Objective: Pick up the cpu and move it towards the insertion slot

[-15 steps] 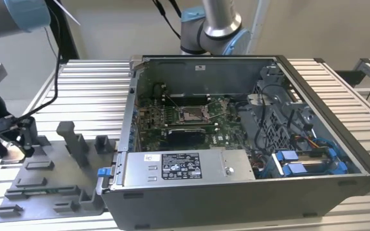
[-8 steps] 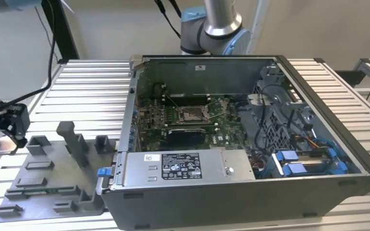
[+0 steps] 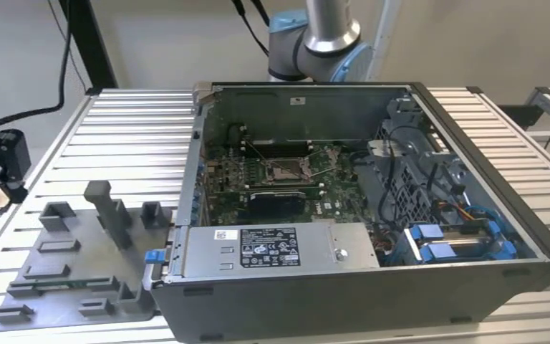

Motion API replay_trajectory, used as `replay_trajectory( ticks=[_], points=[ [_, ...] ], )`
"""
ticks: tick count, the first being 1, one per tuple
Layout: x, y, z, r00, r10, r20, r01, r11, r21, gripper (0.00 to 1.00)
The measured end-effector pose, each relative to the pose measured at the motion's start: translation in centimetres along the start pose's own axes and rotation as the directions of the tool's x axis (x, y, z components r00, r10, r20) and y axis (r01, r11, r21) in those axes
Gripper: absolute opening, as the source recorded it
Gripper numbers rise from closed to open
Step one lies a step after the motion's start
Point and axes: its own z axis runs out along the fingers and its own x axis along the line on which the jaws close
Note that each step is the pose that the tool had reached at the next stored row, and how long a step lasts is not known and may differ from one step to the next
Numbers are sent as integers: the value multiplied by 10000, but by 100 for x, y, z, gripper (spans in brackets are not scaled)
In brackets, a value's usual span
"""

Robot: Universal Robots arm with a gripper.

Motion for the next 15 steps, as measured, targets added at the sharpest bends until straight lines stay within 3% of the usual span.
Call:
replay_trajectory(
  ticks=[15],
  points=[
    [8, 17, -687, 10000, 0, -2, 0, 10000, 2, 0]
  ],
)
